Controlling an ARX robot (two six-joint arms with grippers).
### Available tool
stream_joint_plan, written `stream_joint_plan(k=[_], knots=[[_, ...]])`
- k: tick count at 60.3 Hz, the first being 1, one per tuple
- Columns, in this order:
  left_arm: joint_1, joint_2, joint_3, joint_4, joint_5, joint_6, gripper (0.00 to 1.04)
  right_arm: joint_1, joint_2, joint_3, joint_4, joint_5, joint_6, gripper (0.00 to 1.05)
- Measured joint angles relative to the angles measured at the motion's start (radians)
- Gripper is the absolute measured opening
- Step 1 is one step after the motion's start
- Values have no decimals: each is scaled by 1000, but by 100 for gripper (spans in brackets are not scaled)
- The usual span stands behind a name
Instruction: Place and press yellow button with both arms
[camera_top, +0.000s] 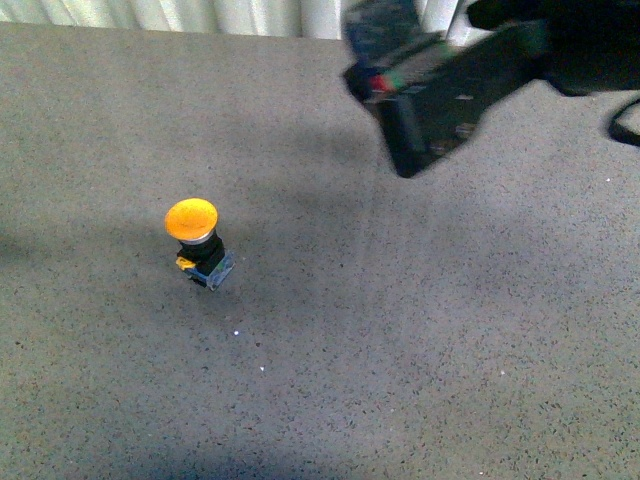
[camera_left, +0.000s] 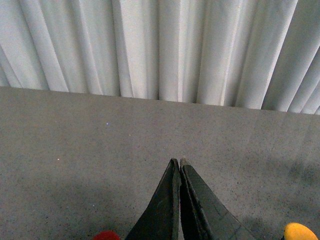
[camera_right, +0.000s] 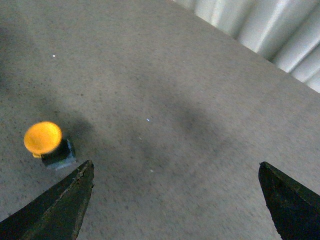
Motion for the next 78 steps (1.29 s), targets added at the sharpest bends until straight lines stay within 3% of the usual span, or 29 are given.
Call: stream_joint_plan(k=[15, 31, 49, 78], knots=[[0, -133, -44, -88, 0, 0, 1, 106, 332, 329, -70, -6, 45, 94], [0, -237, -74, -148, 0, 0, 1, 207, 404, 410, -146, -29, 106, 51], [0, -372, -74, -278, 0, 0, 1, 220, 478, 438, -198, -94, 238, 1], [0, -507, -74, -412, 0, 0, 1, 222, 509, 457, -240, -108, 342, 1]])
